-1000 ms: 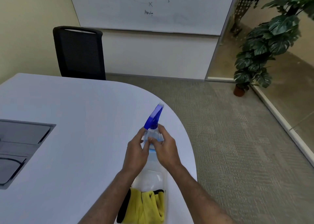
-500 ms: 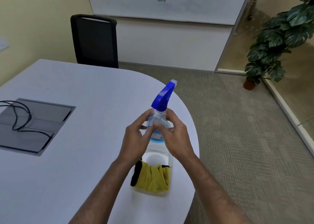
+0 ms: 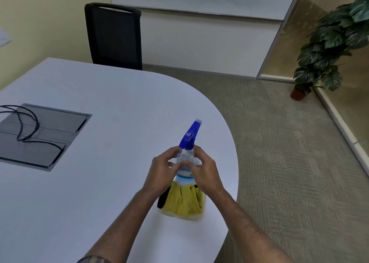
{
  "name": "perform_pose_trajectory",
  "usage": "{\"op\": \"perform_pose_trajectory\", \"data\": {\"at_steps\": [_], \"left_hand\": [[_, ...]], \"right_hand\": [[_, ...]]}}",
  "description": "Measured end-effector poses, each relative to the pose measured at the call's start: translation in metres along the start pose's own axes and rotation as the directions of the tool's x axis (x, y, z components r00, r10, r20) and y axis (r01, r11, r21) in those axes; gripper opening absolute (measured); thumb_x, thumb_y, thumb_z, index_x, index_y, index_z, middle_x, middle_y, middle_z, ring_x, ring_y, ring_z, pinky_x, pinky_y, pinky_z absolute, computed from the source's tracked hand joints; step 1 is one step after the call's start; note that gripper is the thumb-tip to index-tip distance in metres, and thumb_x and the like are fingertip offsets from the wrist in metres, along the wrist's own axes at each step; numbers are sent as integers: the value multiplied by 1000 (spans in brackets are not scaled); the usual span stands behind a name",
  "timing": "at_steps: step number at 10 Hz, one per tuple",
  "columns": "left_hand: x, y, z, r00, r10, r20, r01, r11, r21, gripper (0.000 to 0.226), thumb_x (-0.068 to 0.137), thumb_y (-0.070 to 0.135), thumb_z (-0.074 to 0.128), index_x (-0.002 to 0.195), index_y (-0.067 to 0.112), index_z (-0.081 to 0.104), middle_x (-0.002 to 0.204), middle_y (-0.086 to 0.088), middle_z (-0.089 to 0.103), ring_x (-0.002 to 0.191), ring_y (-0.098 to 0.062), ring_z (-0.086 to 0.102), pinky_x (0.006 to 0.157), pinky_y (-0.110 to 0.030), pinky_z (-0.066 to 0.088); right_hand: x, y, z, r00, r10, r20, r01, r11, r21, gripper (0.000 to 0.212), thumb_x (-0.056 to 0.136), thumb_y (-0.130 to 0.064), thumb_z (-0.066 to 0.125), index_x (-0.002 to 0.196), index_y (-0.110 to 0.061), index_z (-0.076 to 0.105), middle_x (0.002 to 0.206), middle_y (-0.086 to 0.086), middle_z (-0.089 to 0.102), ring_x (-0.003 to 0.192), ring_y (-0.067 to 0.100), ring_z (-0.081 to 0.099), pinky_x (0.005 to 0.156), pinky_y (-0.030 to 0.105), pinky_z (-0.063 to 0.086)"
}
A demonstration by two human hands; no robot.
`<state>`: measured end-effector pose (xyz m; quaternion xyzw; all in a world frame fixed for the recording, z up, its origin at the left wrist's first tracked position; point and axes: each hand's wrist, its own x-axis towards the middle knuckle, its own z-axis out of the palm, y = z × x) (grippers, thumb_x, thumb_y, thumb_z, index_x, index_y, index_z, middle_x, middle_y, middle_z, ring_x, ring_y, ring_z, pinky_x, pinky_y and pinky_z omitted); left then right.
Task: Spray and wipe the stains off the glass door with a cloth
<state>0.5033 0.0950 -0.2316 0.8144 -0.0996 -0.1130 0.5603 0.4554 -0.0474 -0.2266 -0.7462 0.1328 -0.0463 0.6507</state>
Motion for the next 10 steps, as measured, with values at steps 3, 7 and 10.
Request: {"op": "perform_pose_trajectory", "data": {"at_steps": [3,7,10], "left_hand": [[0,-18,12,999,-45,16,44,998,50,54,97,23,73,148,18,57,136,0,71,114,-20,72,93,-28,62],[-12,-16,8,999,-7,-40,11,996,93,63,96,19,75,154,23,50,150,0,61,118,-20,66,86,-11,53],[-92,30,6,952,125,-278,-107,991,80,58,102,32,61,156,20,44,164,-1,46,153,-20,41,91,13,30]], "right_hand": [[3,22,5,999,34,-35,-35,999,-27,54,97,-11,66,111,-63,63,108,-31,74,105,-4,70,77,11,56],[-12,24,-3,992,68,-104,-83,986,-144,58,96,-17,73,149,-25,51,149,-4,59,126,23,64,100,33,59],[-93,-23,-24,961,-40,-275,-2,988,-152,41,101,-30,67,141,-26,59,141,-12,60,118,14,66,91,11,51]]}}
